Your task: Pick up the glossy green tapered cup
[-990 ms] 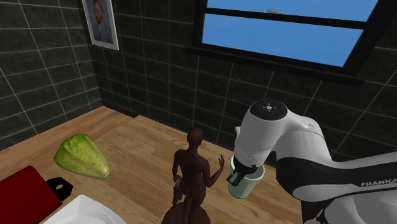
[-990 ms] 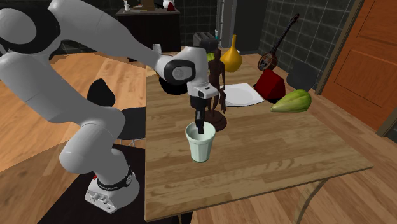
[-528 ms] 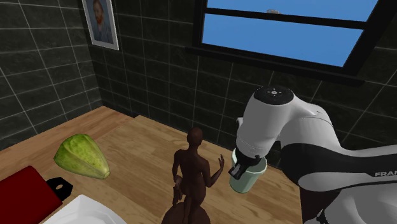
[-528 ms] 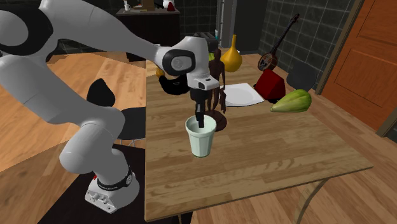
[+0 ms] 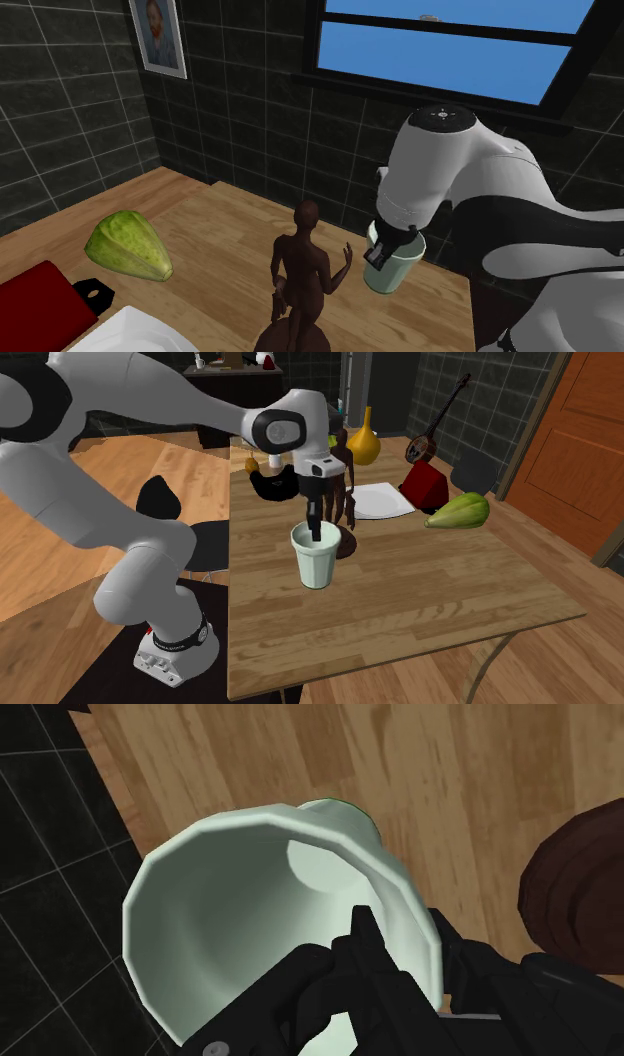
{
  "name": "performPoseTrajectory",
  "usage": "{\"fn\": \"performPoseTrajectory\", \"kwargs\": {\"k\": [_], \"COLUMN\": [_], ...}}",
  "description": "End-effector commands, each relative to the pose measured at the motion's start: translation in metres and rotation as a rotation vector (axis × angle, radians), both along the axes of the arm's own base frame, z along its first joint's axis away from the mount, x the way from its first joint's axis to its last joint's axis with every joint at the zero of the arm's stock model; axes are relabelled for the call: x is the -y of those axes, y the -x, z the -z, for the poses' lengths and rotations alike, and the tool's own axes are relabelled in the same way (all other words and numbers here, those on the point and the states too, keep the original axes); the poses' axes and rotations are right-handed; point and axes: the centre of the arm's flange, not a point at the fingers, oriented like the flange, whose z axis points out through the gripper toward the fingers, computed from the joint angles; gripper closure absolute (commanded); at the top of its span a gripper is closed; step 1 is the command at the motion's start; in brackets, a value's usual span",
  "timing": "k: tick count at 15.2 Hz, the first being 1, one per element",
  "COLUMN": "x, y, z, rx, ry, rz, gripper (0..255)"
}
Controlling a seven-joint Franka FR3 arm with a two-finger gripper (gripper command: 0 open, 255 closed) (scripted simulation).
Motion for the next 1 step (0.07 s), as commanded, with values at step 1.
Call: {"fn": "performPoseTrajectory", "kwargs": {"k": [1], "x": [0.0000], "y": [0.0011], "z": [-0.0034], "rx": [0.000], "ry": [0.000], "rz": [0.000], "gripper": [255]}}
